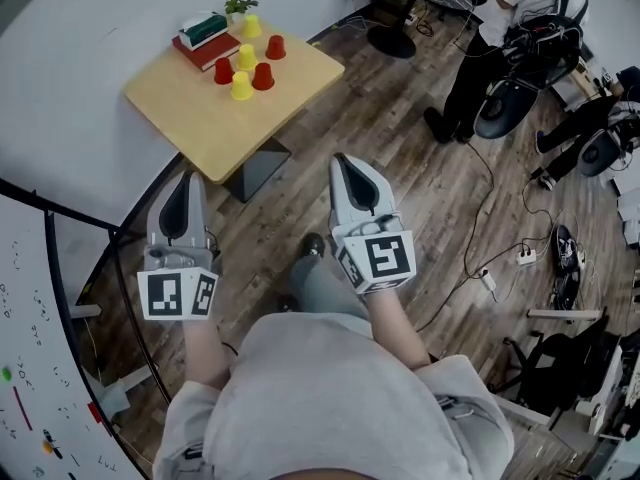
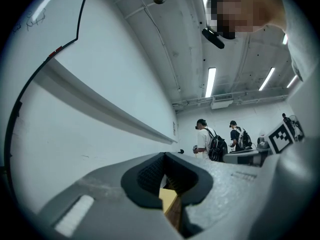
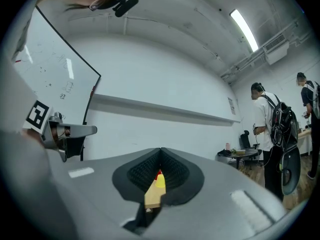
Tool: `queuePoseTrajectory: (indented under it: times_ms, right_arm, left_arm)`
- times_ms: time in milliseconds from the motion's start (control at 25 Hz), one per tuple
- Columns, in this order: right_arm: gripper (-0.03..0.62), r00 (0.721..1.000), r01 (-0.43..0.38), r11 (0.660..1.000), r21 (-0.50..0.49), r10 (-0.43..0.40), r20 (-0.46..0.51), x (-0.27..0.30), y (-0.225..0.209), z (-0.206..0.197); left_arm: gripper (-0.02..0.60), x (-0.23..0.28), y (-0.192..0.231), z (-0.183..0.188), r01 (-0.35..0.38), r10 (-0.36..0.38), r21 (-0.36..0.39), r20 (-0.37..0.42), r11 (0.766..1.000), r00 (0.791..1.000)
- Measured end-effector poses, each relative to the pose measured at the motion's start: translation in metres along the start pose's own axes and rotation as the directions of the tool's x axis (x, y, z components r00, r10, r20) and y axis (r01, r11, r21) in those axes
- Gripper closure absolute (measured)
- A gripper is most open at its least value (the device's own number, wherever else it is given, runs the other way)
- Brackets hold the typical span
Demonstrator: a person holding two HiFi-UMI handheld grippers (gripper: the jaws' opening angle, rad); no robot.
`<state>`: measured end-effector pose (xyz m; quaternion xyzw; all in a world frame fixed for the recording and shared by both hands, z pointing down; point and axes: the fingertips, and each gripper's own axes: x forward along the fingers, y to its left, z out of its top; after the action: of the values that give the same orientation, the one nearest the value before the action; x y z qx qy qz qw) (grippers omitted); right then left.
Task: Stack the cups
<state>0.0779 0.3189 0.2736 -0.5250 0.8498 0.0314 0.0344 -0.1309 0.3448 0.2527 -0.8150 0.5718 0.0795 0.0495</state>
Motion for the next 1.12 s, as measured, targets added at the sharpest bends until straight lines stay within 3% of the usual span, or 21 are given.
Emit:
queuePoseTrajectory:
  times_ms: [320, 1120]
  right_arm:
    - [0.591, 1.0, -0.024, 1.0, -0.004, 0.024, 0.008, 0.058, -0.018, -0.005]
    - [0.591, 0.985, -0.148, 0.989, -0.016, 0.148, 0.091, 0.239, -0.107, 0.02]
  left_arm:
    - [0.577, 0.046, 0.028, -0.008, -0.026, 0.026, 0.006, 0.009, 1.0, 1.0]
    - [0.577, 0.219, 0.076, -0.001, -0.113, 0.109, 0.056, 0.08, 0.992, 0.991]
